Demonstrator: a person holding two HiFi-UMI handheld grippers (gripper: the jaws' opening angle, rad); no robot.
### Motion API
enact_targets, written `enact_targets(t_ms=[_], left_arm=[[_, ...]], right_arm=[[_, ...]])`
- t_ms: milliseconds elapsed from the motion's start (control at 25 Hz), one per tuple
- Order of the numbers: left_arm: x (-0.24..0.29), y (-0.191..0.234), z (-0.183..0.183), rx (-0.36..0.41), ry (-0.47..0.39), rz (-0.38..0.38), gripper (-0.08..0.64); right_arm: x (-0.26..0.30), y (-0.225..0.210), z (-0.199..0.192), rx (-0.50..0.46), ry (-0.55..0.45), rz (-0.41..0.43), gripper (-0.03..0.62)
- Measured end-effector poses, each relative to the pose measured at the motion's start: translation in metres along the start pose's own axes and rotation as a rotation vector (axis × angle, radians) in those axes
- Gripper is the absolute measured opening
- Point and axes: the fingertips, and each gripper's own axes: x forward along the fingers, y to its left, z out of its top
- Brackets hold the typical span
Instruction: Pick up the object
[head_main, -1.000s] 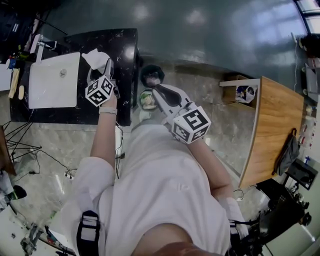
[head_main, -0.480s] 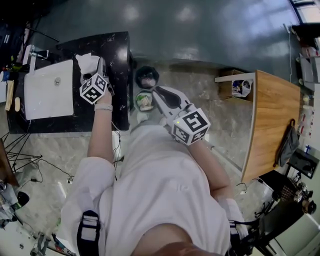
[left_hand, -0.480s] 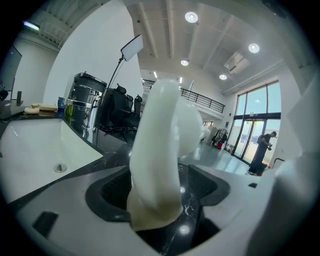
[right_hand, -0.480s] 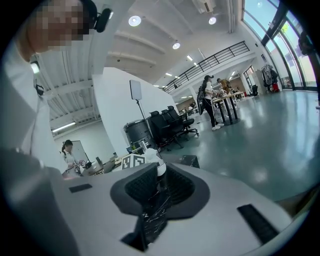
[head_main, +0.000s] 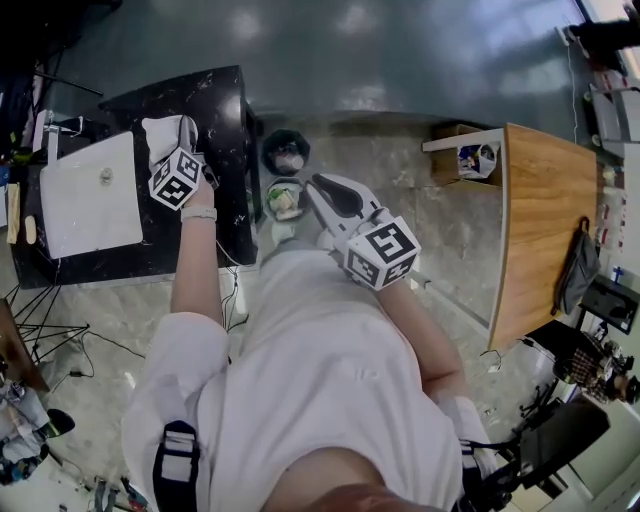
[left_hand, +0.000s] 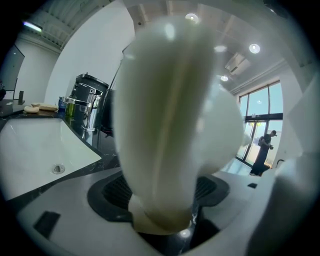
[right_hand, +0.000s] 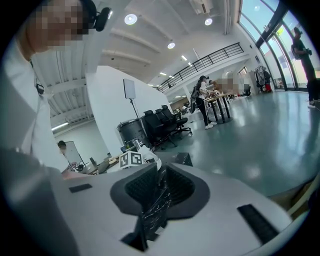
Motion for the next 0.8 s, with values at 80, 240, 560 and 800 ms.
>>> enact_targets(t_ms=[80,240,560,800], left_arm=[[0.000,0.002,0.000,-0.004,-0.007,0.003,0.313],[0.001,0.004,0.002,-0.001,-0.017,0.001,0.225],[-0.001,-0.004,0.005,-0.005,-0.031,-0.025,0.158],[-0.009,-0.011,0.003,-0.018,-0.024,-0.042,0.155]], right_arm=[[-0.002,-0.003,-0.002,0.005,-0.001,-0.010,0.067],[-0.003,-0.006,-0.003,0.016,-0.002,-0.024,0.067],[-0.006,-0.005,-0.006,0.020,0.001,-0.024,0.067],[-0.011,-0.005,-0.008,0.027,-0.001,-0.014,0.067]])
